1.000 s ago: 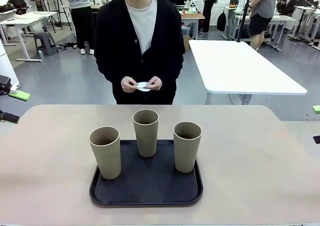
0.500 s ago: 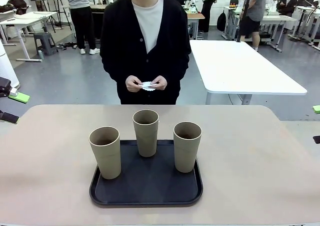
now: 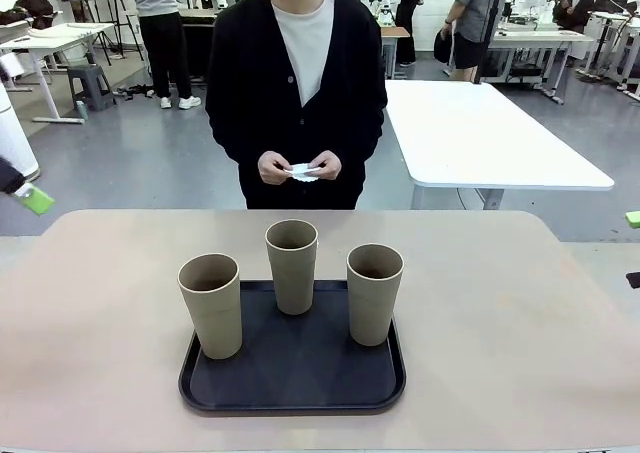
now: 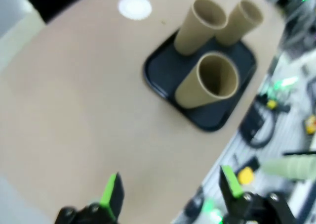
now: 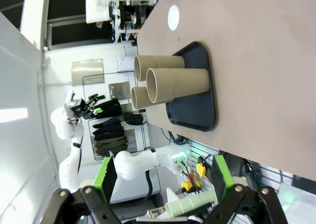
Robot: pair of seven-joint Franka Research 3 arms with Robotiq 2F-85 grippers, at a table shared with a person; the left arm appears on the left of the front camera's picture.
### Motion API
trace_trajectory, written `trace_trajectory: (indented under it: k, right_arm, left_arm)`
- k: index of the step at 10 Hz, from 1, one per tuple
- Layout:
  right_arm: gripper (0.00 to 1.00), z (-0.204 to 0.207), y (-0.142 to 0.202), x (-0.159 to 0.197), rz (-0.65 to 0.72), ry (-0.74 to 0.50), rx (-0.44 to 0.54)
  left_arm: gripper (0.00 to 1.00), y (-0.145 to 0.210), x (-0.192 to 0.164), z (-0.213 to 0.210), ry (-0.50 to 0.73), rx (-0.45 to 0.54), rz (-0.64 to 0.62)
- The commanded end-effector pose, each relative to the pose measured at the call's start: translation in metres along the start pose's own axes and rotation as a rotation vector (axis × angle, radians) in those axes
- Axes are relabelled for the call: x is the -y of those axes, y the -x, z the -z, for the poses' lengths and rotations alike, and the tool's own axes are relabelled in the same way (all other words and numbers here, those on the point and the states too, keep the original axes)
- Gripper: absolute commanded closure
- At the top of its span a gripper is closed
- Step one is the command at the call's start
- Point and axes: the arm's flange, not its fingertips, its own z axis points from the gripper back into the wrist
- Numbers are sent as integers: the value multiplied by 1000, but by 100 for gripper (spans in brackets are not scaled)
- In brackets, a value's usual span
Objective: Place coasters on the table and set cups on them.
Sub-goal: Pick up one Reusable plastic cup and place it on a coaster set by the human.
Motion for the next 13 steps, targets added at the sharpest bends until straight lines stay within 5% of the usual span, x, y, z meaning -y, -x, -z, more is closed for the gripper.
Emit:
trace_trajectory:
  k: [1, 3, 5, 12, 13]
  right_arm:
    - [0, 0, -2, 0, -2, -14, 2]
    - [0, 0, -2, 0, -2, -14, 2]
    - [0, 0, -2, 0, -2, -14, 2]
    - [0, 0, -2, 0, -2, -14, 2]
    - [0, 0, -2, 0, -2, -14, 2]
  left_arm:
    - [0, -33, -11, 11, -25, -110, 239]
    - [0, -49, 13, 42, -73, -292, 431]
    - [0, -64, 24, 74, -122, -373, 486]
    - [0, -68, 31, 84, -91, -380, 491]
    - [0, -53, 24, 83, 44, -282, 629]
